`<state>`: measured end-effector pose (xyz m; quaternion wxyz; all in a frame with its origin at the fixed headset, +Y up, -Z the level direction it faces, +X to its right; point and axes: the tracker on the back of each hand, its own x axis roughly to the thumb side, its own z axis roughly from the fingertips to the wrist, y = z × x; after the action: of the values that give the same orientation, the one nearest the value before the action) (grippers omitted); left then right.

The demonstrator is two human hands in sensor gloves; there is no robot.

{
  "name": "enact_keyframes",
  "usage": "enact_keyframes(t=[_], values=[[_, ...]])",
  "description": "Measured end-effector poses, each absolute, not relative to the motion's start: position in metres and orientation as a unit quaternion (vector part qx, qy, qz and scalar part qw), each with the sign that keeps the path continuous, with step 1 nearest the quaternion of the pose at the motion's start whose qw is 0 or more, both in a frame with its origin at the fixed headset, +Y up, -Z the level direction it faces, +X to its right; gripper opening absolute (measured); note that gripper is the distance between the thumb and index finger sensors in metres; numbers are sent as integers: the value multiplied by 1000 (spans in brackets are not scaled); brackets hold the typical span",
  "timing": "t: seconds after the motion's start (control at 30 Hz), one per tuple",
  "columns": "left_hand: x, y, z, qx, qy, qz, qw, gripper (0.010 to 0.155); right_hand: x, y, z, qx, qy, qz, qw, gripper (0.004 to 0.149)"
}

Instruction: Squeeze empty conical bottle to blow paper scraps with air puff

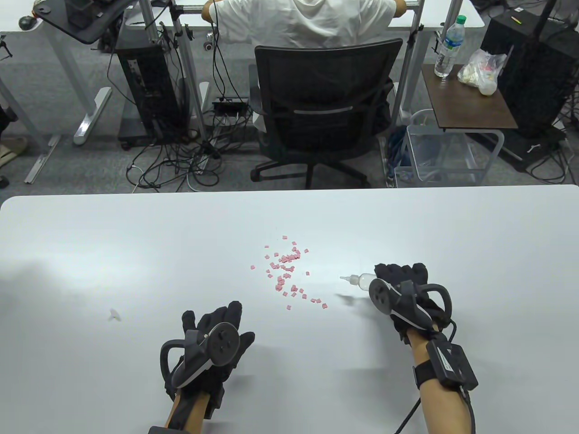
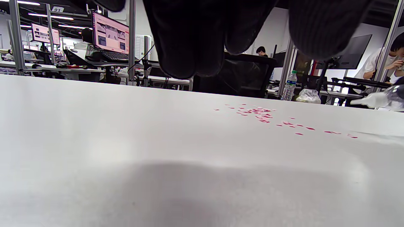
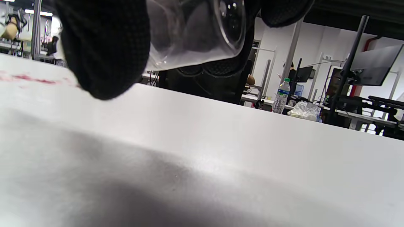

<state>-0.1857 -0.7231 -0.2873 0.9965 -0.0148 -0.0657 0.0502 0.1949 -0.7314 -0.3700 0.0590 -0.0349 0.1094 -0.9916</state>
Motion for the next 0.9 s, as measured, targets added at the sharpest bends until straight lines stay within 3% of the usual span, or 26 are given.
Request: enact_keyframes(t=[0.37, 0.63, 0.9], values=[[-198, -730, -289, -33, -36, 69, 996, 77, 216, -715, -304, 8, 154, -987, -50, 69], [-210, -727, -293, -20, -2, 84, 996, 75, 221, -718, -301, 13, 150, -983, -106, 70], [-262, -708, -326, 4, 81, 32, 996, 74, 216, -715, -299, -7, 155, -982, -106, 70]])
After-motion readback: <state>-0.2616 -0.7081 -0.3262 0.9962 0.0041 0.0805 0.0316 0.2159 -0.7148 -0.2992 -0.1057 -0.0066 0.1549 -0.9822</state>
